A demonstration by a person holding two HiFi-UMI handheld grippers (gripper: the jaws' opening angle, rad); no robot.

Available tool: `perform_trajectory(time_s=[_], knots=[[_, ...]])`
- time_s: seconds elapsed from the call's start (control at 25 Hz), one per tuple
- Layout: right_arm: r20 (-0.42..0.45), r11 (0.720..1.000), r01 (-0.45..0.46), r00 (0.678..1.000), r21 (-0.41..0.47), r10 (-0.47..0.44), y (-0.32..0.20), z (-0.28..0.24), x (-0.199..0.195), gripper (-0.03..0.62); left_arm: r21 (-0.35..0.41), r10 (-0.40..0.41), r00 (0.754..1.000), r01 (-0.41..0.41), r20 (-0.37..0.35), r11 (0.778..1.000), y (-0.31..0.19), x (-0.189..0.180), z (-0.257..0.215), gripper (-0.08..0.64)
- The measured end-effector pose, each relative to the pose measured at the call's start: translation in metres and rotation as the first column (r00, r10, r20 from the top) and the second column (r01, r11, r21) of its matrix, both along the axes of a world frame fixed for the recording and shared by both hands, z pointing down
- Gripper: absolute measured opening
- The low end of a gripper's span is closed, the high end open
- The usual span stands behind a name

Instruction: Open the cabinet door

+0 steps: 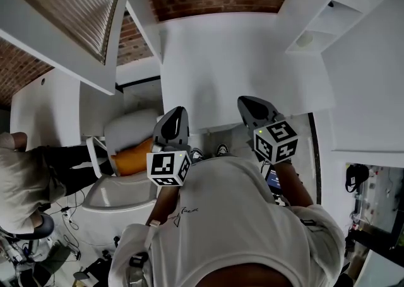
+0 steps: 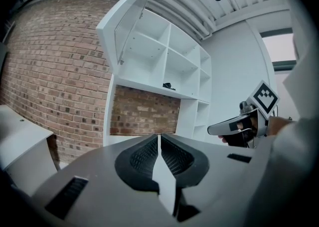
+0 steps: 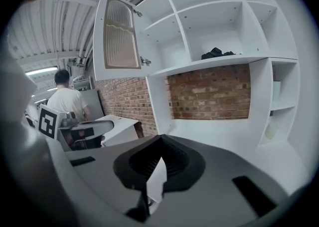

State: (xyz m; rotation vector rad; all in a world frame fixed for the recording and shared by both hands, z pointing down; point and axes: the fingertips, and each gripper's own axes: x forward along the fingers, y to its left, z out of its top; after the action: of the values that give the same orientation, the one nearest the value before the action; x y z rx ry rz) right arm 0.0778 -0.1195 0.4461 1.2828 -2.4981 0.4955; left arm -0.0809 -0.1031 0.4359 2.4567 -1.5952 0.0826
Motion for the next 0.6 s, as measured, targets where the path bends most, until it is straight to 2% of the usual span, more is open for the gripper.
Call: perform_trajectory(time_s=[0.36,0.6], knots=[[-0.022,1.0,0.015,1.0,0.002,-0.015,-0.0021,-0.0018,0.0053,0.023,0.011,-0.006,1.0,0.006,0.005,1.0,-0.0022,0.0046,-0.0041,0.028],[0.033,0.999,0.034,0.999,-0.014,-0.034,-0.0057,-0.0058,0.001,0.023,0.011,-0.01,1.0,0.01,-0.011,1.0,-0.0072,0.0029,-0.0048,0.028]])
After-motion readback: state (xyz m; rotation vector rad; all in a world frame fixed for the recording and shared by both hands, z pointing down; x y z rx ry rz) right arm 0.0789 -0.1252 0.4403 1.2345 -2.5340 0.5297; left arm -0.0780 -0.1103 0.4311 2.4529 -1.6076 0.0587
